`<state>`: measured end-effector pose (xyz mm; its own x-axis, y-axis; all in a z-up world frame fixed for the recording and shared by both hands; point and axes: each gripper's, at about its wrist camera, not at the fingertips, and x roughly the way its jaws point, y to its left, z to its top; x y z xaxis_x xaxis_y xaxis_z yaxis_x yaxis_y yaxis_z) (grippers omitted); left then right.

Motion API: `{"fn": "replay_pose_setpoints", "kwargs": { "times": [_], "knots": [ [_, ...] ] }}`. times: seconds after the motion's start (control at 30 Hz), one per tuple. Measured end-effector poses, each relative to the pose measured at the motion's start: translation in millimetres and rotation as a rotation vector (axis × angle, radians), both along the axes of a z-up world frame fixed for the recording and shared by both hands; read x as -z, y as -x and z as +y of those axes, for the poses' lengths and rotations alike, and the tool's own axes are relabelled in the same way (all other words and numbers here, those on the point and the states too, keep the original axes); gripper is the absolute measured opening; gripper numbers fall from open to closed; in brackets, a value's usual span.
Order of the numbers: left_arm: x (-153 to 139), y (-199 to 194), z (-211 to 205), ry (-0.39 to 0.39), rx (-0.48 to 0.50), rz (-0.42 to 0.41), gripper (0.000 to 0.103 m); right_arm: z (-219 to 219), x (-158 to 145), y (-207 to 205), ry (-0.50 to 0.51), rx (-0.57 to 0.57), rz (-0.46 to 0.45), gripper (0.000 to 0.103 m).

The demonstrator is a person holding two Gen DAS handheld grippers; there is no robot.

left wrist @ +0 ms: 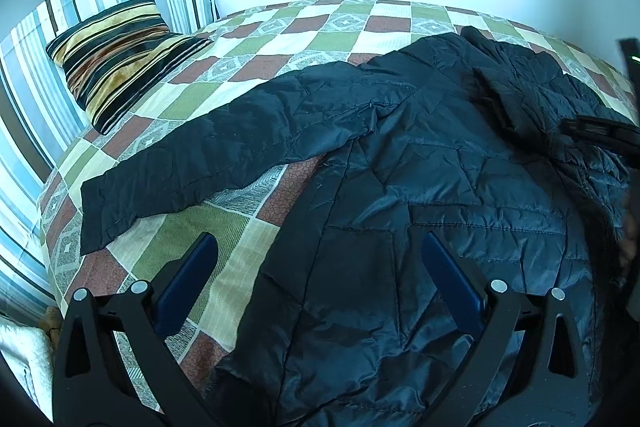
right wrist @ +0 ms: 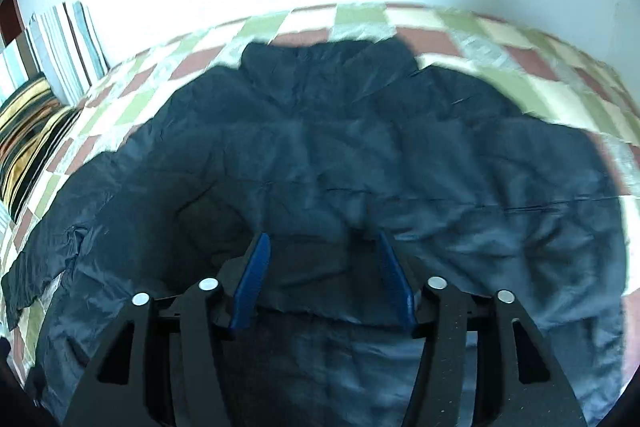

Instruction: Fold large clothes

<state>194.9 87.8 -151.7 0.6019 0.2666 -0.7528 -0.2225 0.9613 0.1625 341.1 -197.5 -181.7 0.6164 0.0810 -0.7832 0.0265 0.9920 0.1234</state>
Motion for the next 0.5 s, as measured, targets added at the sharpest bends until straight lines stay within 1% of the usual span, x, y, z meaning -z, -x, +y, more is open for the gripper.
{"fn": "replay_pose_setpoints", "kwargs": {
  "times": [0.07, 0.13, 0.2, 0.27, 0.4, 0.5],
  "knots": [
    [-1.4, 0.0, 2.0, -0.004, -0.007, -0.005, 0.101, -22.2, -5.4, 6.0, -0.002, 0.039, -0.014, 0.06],
    [-1.8, -0.1, 4.2, -0.001, -0.015, -0.005, 0.101, -51.8, -3.9, 9.6, 0.021, 0.094, 0.003, 0.06],
    [-2.0, -0.1, 4.9, -0.004, -0.02, -0.004, 0.101, -71.6, 0.2, 13.7, 0.041, 0.142, 0.019, 0.06],
    [-2.4, 0.2, 4.9, -0.006, -0.023, -0.004, 0.101, -93.5, 9.4, 15.8, 0.043, 0.191, 0.054, 0.06],
    [-2.4, -0.5, 3.1, -0.011, -0.024, 0.002, 0.101, -105.1, 31.1, 13.3, 0.038, 0.185, 0.09, 0.06],
    [-4.0, -0.1, 1.0, -0.02, -0.018, -0.001, 0.101, -104.3, 32.8, 11.1, 0.063, 0.185, 0.087, 0.06]
  ]
}}
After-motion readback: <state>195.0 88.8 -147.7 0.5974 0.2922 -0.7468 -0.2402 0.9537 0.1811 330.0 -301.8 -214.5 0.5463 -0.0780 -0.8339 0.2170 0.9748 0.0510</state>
